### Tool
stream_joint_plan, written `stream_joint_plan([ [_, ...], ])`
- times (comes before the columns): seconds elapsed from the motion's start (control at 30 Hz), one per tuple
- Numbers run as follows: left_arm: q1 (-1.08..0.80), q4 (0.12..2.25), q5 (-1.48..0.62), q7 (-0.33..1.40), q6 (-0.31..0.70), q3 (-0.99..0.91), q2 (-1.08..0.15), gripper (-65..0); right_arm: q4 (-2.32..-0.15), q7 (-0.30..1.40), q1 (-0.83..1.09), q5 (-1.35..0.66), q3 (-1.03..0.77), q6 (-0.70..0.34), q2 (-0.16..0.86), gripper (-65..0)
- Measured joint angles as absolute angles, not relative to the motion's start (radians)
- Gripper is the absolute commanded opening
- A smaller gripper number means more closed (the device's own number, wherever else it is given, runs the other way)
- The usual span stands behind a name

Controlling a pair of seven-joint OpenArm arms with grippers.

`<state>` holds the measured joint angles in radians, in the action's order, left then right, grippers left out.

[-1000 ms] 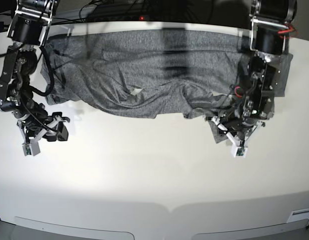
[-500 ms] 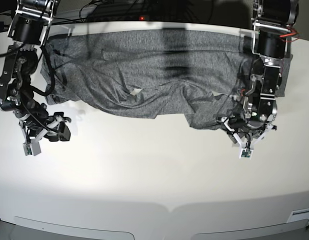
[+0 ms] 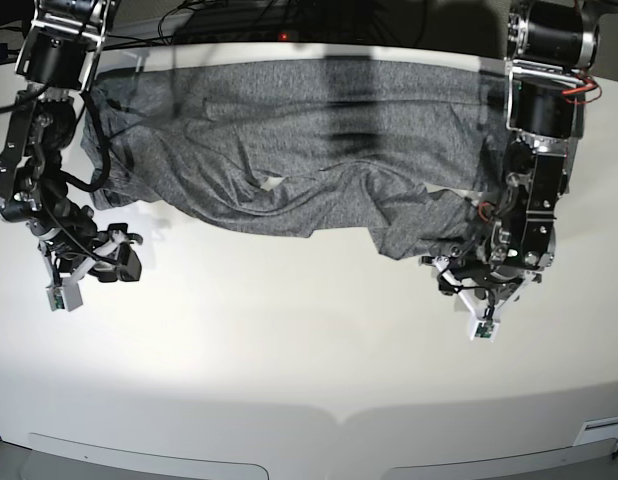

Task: Fold the T-shirt properly
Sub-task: 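Hold the folded edge with both grippers and lift it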

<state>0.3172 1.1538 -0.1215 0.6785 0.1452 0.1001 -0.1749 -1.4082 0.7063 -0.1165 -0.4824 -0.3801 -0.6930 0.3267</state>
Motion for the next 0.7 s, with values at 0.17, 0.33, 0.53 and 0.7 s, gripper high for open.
stream_joint_plan([
  [0.17,0.305,1.103,-0.126,0.656,0.146,0.100,-0.176,-33.4,-1.408,0.749,-0.117,-0.548,-0.380,-0.693,0.327,-40.6],
  [0.33,0.313,1.093,-0.126,0.656,0.147,0.100,-0.176,-44.2,-1.408,0.788,-0.116,-0.568,-0.324,-0.693,0.331,-40.6],
  [0.53,0.310,1.092,-0.125,0.634,0.149,0.100,-0.175,-65.0,-1.408,0.813,-0.130,-0.572,-0.162,-0.693,0.330,-40.6],
  [0.7,0.310,1.092,-0.125,0.635,0.149,0.100,-0.175,-65.0,-1.408,0.818,-0.132,-0.554,-0.036,-0.693,0.330,-40.6],
])
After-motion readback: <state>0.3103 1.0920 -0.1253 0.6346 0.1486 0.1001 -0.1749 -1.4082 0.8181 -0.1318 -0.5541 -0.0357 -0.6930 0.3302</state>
